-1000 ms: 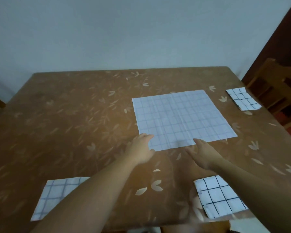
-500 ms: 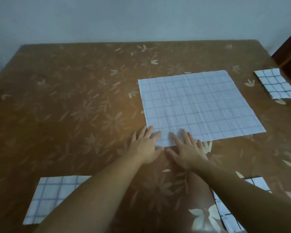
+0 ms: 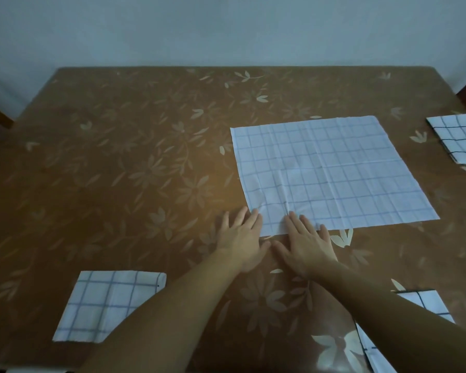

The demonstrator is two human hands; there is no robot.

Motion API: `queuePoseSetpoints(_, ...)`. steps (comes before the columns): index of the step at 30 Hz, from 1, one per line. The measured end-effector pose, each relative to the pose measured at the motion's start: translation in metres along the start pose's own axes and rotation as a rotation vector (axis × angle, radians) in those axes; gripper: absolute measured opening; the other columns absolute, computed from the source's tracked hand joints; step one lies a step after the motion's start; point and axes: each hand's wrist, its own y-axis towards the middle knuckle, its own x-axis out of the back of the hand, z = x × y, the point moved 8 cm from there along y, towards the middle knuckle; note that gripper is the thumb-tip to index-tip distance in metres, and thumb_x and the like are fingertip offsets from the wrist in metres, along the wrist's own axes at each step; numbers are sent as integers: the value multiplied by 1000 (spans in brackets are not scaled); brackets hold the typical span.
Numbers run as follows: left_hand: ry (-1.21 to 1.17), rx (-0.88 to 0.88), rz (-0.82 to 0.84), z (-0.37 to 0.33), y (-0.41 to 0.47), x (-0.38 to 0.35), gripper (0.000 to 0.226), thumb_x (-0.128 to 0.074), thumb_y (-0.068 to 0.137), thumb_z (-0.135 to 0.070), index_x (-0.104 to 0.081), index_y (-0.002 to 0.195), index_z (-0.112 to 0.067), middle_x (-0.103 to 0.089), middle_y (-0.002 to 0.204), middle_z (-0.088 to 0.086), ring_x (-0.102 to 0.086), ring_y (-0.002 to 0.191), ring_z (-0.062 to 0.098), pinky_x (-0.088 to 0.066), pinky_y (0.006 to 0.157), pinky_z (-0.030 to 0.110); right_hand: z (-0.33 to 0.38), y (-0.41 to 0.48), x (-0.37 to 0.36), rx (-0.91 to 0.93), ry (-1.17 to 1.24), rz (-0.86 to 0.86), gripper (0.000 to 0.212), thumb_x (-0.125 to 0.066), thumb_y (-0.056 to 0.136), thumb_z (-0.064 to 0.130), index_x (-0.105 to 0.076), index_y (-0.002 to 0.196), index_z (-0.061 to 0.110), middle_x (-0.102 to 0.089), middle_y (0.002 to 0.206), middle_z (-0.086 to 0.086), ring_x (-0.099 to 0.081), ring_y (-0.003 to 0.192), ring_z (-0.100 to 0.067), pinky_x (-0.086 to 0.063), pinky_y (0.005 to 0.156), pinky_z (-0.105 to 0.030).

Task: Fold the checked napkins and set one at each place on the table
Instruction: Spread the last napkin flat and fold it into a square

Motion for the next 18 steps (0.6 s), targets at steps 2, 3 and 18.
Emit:
queuePoseSetpoints(2,-30,-10,-8,-2,-6,1,67,-24,100,-53,-10,156,-17,-5,164,-6,4,150,18,-2,119,51,-1,-1,4,20,8,-23,69,-31,96,55,-16,153,19,-13,163,3,-6,150,-16,-6,119,-50)
queuePoseSetpoints(3,-54,-17,-29,-2,-10,2,66,-27,100,-51,-12,155,-18,-9,164,-6,2,150,18,-4,119,50,-1,-1,7,33,22,-44,64,-36,96,49,-22,151,20,-19,161,5,-9,149,-15,-8,119,-49)
queuePoseSetpoints(18,-127,-1,-207,2,-18,26,87,-62,89,-41,-4,153,-39,0,164,-11,9,150,13,-4,121,46,-44,-55,70,-61,544,-422,28,-60,84,6,-73,106,17,-70,107,6,-62,96,-13,-45,75,-18)
